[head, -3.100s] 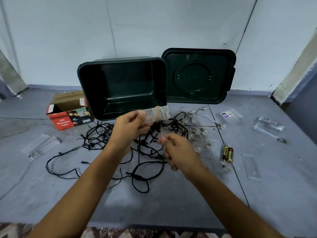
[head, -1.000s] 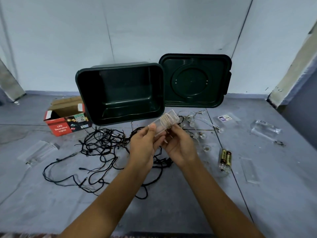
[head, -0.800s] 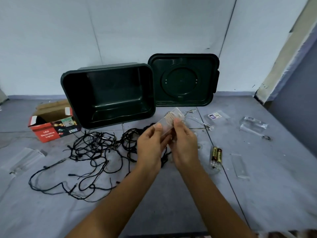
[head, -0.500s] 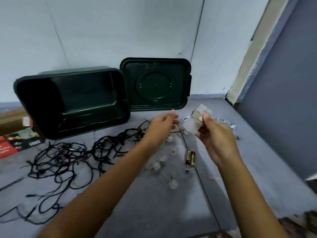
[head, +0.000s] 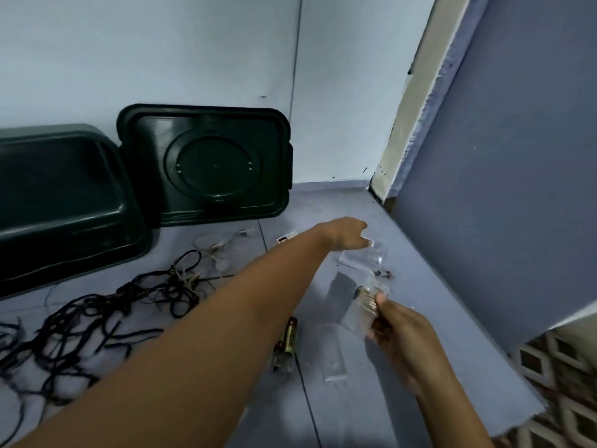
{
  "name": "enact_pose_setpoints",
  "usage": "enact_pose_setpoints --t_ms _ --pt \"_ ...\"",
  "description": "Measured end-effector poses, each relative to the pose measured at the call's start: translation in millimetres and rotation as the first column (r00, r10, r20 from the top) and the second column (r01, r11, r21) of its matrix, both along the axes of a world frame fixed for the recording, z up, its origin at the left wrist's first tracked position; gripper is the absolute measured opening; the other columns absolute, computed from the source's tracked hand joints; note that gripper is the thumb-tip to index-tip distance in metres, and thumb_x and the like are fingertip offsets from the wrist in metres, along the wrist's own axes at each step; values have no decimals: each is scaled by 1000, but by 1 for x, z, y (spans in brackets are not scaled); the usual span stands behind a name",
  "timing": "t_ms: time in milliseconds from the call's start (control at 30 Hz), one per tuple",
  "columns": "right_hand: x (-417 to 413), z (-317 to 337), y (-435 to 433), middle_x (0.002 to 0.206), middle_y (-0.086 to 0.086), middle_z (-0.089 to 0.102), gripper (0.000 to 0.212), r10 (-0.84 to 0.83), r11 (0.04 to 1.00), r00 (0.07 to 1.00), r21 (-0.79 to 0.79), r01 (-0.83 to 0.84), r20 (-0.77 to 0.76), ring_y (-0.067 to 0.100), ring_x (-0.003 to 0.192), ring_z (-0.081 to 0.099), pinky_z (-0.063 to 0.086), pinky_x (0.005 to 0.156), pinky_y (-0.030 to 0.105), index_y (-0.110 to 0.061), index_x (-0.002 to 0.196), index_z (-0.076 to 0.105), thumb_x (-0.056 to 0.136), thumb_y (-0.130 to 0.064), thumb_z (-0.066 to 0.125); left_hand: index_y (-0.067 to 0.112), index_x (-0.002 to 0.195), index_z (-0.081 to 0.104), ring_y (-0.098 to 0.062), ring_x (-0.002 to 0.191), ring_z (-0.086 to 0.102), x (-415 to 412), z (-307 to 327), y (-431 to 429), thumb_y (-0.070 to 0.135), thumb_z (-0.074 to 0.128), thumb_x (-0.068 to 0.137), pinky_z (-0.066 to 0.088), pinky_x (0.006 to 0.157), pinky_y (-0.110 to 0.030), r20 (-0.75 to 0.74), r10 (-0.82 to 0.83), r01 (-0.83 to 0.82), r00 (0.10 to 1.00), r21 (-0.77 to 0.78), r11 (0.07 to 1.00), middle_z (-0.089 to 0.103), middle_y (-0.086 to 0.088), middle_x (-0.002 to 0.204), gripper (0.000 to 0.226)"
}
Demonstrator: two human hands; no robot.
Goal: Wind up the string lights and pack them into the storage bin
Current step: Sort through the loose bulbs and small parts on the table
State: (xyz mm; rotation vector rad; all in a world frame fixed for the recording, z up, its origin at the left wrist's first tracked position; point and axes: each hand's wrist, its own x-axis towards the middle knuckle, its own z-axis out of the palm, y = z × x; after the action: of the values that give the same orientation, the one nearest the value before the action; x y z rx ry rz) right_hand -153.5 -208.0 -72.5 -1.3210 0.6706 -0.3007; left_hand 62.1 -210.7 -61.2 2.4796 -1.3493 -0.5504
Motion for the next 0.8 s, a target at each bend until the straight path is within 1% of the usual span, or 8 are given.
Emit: enact_pose_setpoints --t_ms 100,200,267,333,400,500,633,800 --pt "1 -6 -10 88 8 74 26 -15 1000 999 -8 15 -29 21 82 68 48 72 31 -8 84 73 92 -20 51 3 146 19 -30 132 38 7 -1 -9 32 53 93 33 104 -32 -55 -47 49 997 47 998 33 -16 149 70" --pt "3 -11 -13 83 6 75 26 -38 999 999 24 39 -36 20 79 69 50 69 30 -6 85 72 93 -17 50 2 137 35 -31 117 49 11 0 -14 37 64 84 43 92 -35 -28 -36 38 999 106 994 47 -16 134 70" --pt "4 -14 -12 83 5 75 25 -47 999 997 18 48 -55 21 82 68 51 70 31 -7 87 72 93 -19 51 2 110 55 -28 99 54 13 -1 -17 42 68 79 46 77 -32 -27 -51 54 998 171 984 57 -15 114 52" --pt "5 -15 -12 86 5 75 24 -57 998 996 1 57 -71 23 87 67 51 74 33 -9 88 72 93 -22 52 4 81 60 -24 80 53 12 -3 -18 38 71 78 41 58 -27 -103 -68 85 992 168 982 59 -11 91 36" --pt "6 -14 -13 87 6 74 25 -90 996 993 -28 88 -75 24 88 67 51 74 34 -11 87 72 93 -25 52 0 90 59 -23 78 54 9 -3 -16 33 74 77 40 54 -26 -185 -60 83 981 120 989 58 -10 90 38" --pt "7 -3 -13 93 9 71 26 -151 987 988 -51 150 -19 27 92 65 51 77 37 -12 86 70 94 -27 50 2 113 42 -21 74 54 -1 5 -6 30 76 75 44 58 -28 -290 2 2 957 11 1000 54 -9 93 58" --pt "10 28 -4 91 4 70 28 -186 977 978 -83 194 99 24 89 65 52 83 40 -14 85 67 97 -22 43 6 106 46 -16 58 55 -17 27 25 28 74 78 47 50 -26 -523 29 -164 852 -214 963 59 -8 76 45" --pt "17 60 29 82 1 73 27 -145 981 968 -95 167 203 24 86 68 55 82 42 -13 85 67 97 -22 45 9 95 51 -12 58 56 -51 47 101 44 56 88 51 54 -23 -681 80 -467 728 -407 785 57 -3 74 36"
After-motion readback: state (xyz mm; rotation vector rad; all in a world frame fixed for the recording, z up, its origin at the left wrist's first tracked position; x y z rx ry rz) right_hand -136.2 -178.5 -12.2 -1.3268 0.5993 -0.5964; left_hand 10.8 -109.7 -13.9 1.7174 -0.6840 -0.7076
